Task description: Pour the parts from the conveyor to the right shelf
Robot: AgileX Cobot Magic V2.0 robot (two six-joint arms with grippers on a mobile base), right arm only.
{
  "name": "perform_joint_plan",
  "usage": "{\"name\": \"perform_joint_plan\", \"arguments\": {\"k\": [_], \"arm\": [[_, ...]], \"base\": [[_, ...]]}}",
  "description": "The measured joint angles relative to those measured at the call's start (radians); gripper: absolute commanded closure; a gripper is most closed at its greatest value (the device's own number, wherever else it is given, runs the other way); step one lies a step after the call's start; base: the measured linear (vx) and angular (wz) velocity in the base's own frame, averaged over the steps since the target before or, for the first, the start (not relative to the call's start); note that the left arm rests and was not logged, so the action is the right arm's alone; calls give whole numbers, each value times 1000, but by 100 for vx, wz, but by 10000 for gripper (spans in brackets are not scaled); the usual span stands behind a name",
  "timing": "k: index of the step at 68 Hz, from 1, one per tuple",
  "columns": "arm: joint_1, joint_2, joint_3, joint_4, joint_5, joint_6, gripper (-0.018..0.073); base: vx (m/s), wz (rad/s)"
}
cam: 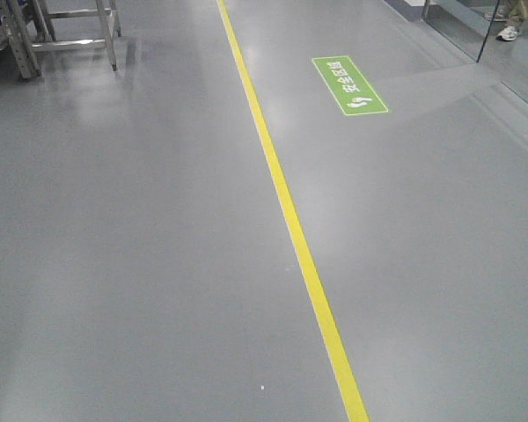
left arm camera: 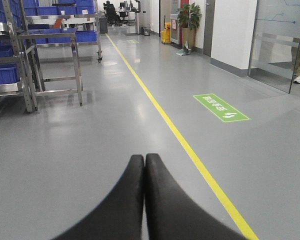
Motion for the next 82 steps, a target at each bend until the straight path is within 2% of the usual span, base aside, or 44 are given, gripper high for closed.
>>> {"name": "perform_joint_plan", "arguments": {"k": [50,82], "arm": [[0,0,0,1,0,0,565],[0,0,0,2,0,0,565]], "base": [[45,11],[53,-5]]}}
